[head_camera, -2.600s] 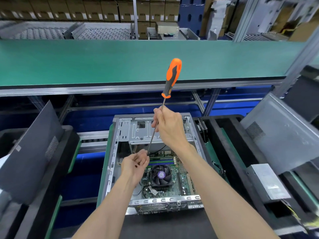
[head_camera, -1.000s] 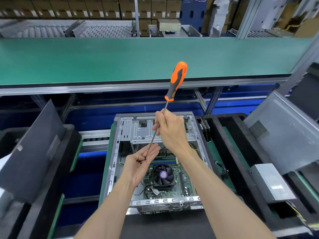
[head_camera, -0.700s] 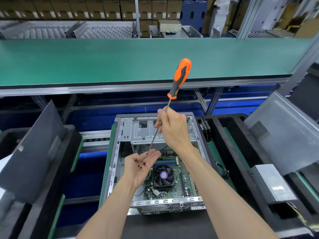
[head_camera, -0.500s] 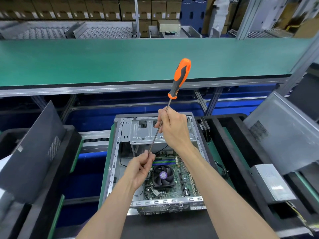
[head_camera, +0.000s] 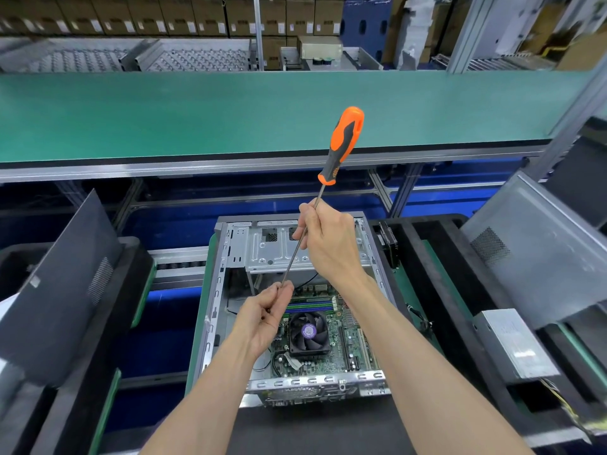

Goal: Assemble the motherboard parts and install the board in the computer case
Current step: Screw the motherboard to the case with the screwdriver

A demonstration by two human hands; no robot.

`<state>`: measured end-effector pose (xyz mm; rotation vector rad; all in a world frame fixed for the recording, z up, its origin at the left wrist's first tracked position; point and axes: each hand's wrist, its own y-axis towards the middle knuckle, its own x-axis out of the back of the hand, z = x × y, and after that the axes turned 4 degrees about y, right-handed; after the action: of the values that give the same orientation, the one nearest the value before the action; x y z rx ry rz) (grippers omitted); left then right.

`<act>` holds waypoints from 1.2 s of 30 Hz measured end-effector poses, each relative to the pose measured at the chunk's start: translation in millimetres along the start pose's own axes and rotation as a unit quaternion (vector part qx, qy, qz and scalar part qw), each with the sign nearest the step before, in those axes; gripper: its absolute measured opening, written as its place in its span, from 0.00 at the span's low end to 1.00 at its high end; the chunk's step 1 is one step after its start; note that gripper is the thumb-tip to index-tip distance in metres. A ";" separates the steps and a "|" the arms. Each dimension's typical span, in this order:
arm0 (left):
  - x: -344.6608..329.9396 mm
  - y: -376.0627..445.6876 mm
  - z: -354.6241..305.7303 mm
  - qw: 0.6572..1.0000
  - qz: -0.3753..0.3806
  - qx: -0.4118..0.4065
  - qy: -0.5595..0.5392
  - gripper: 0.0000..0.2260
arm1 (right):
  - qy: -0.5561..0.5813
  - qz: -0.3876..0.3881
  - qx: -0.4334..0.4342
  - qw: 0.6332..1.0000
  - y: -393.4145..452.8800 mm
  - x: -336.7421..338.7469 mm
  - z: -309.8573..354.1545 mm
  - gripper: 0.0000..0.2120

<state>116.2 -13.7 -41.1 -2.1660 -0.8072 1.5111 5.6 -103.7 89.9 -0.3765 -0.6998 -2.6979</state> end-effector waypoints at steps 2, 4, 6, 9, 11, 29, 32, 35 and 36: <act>-1.0 -0.6 0.8 1.000 0.010 0.002 -0.007 0.08 | 0.003 -0.004 0.001 1.000 -0.3 -0.2 -0.2 0.15; -0.8 0.3 1.1 1.000 0.014 0.002 -0.024 0.09 | 0.009 -0.009 0.003 1.000 -0.5 -0.1 -0.3 0.15; -1.4 1.6 1.0 0.998 0.020 0.008 -0.052 0.09 | 0.014 -0.015 0.006 1.000 -0.3 0.6 0.0 0.15; -6.2 2.0 4.4 0.994 0.025 0.019 -0.108 0.08 | 0.025 -0.023 0.006 0.999 0.1 1.8 0.5 0.15; -12.8 0.9 9.9 0.991 0.026 0.022 -0.132 0.08 | 0.027 -0.028 0.007 0.999 -1.6 3.3 0.0 0.15; -47.1 -0.3 42.2 0.984 0.016 0.033 -0.177 0.07 | 0.034 -0.079 -0.021 0.996 -13.1 38.2 -8.0 0.14; -50.6 0.4 46.9 0.983 0.027 0.039 -0.180 0.08 | 0.035 -0.092 -0.022 0.995 -12.7 42.5 -10.4 0.14; -53.8 2.2 50.9 0.980 0.025 0.043 -0.195 0.09 | 0.035 -0.105 -0.027 0.994 -13.1 44.1 -12.7 0.13; -54.7 2.7 52.0 0.978 0.025 0.041 -0.202 0.08 | 0.034 -0.108 -0.026 0.993 -13.3 44.7 -13.6 0.13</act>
<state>54.1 -51.9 -21.6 -1.8558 -0.7992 2.0098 -42.4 -110.5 87.5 -0.2318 -0.6869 -2.9231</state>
